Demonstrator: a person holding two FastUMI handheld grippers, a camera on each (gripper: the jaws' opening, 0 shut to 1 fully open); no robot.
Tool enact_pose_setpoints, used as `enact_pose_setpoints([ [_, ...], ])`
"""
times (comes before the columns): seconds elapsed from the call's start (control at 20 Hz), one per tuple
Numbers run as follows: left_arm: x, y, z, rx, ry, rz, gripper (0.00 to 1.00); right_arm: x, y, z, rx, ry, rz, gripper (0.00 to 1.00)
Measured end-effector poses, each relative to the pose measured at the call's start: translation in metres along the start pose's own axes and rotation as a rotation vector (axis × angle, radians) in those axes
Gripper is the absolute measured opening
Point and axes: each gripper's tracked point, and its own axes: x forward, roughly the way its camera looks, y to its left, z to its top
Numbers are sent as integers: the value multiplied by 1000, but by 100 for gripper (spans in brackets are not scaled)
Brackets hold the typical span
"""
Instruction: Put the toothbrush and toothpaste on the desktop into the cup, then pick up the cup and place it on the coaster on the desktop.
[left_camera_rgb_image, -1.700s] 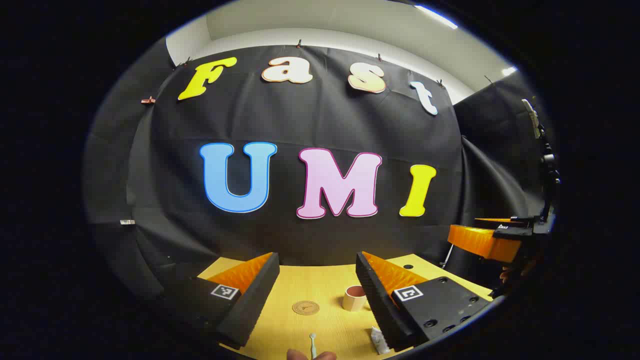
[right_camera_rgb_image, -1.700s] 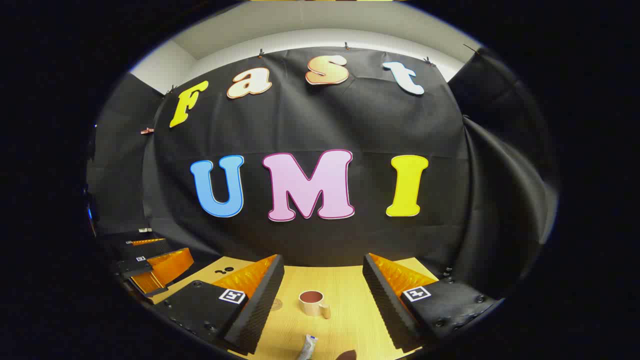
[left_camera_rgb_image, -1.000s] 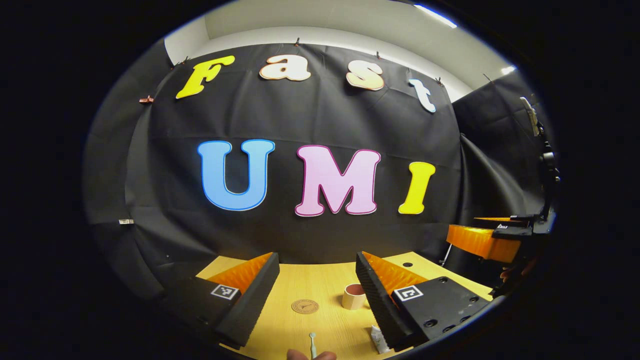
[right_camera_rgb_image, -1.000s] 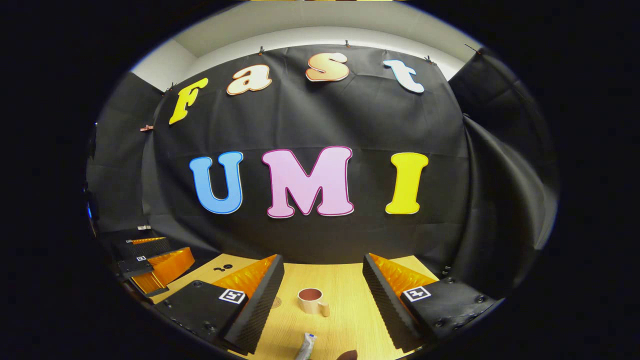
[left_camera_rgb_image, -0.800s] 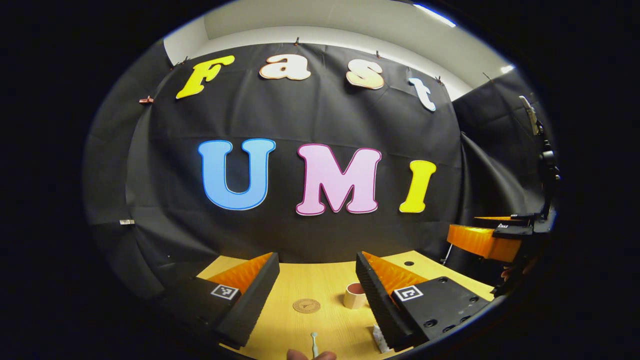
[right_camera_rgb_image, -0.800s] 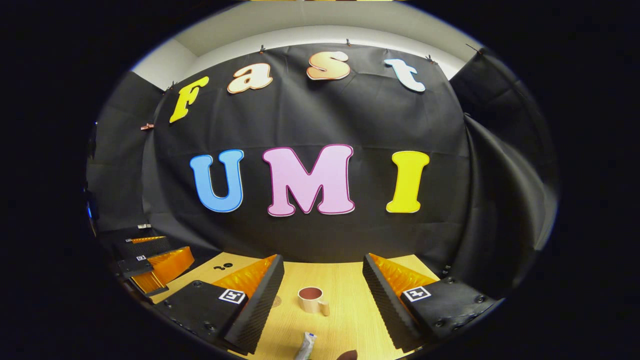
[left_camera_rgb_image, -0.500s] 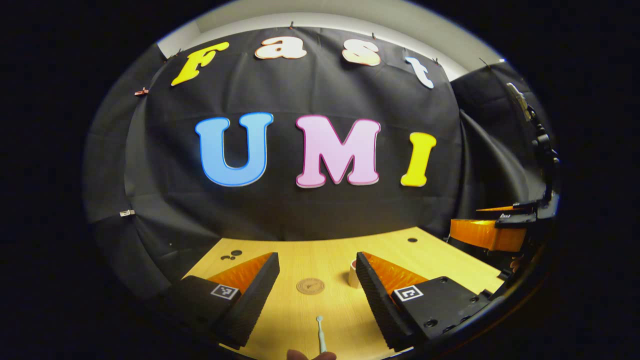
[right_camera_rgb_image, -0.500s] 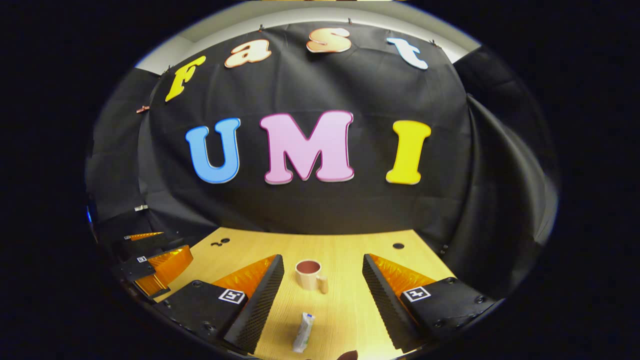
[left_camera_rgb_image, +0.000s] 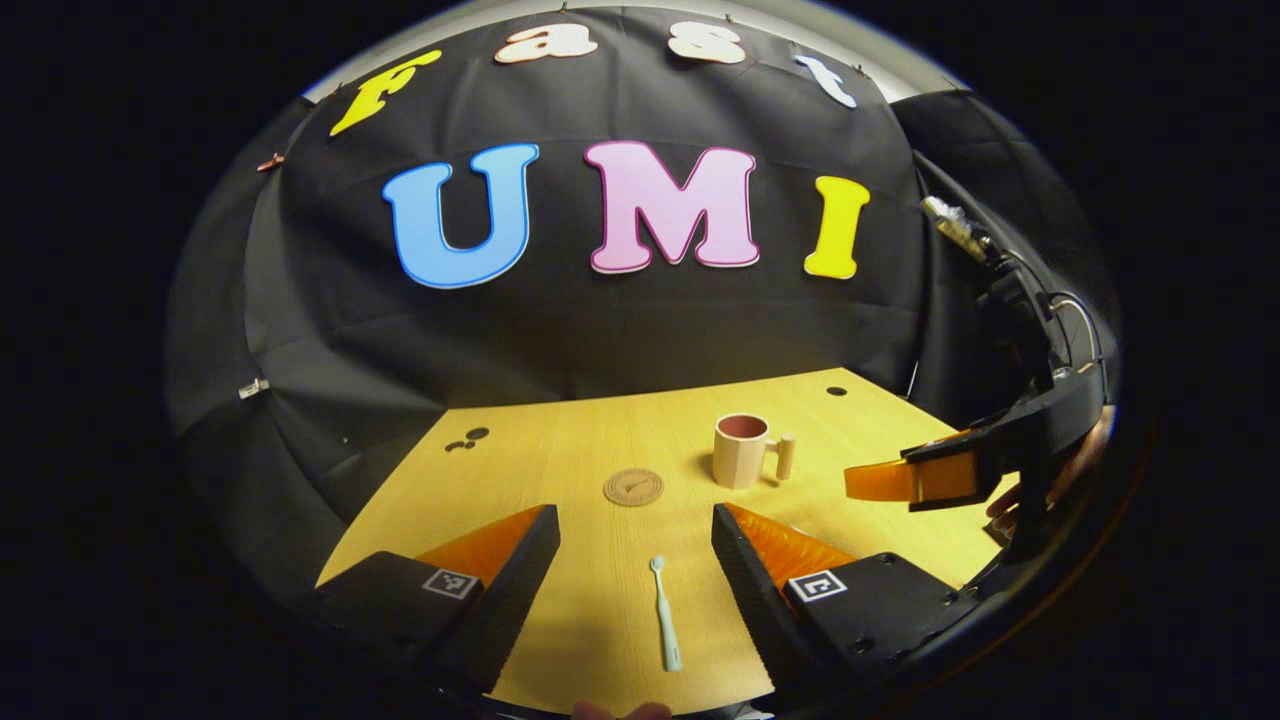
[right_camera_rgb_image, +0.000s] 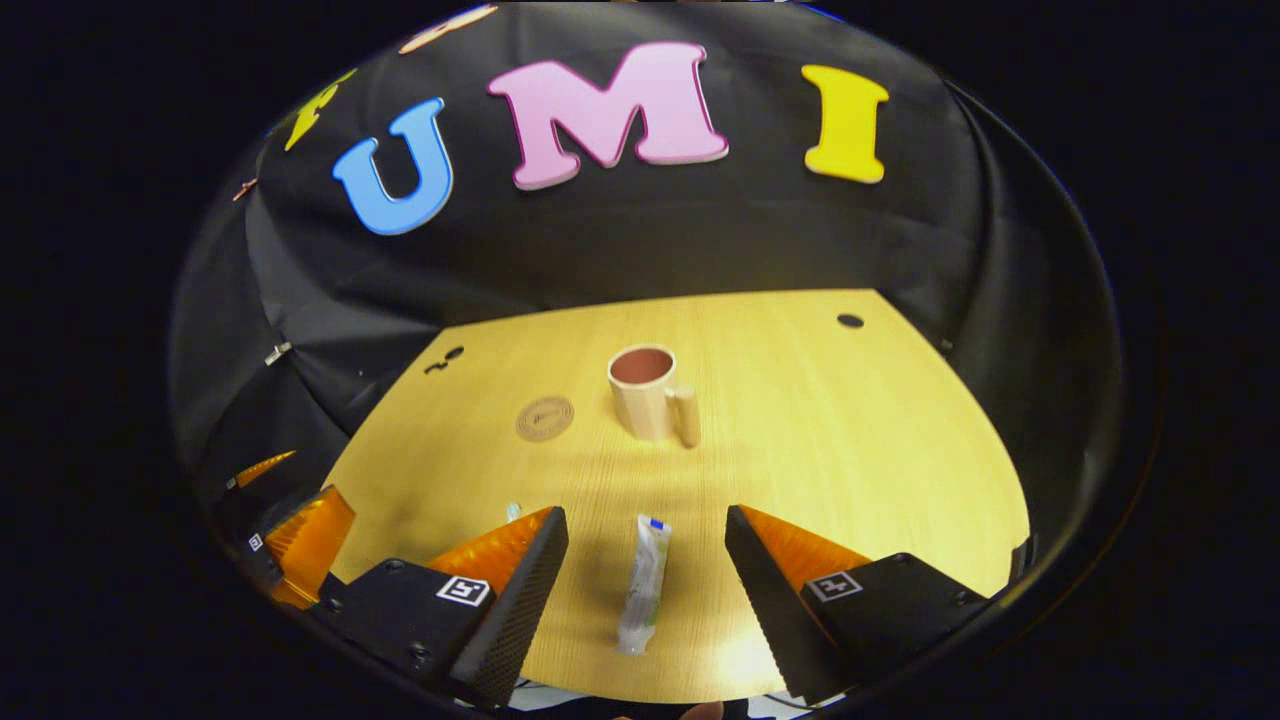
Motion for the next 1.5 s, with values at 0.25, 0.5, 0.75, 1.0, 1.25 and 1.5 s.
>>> enact_pose_setpoints([
  [0.25,7,11,-27,-12,64,36,97,48,-6,-51,5,181,-8,98],
  [0.5,16,23,-44,-37,107,68,96,79,-8,-87,34,316,-2,96],
  [0.75,26,29,-53,-64,135,86,97,93,-8,-99,45,384,-22,79],
  [1.0,30,32,-54,-66,138,93,97,100,-6,-110,58,447,-18,43],
  [1.25,34,34,-59,-67,153,96,97,98,6,-115,52,483,52,22],
  [1.5,44,23,-68,-90,206,65,97,95,6,-106,73,419,64,15],
])
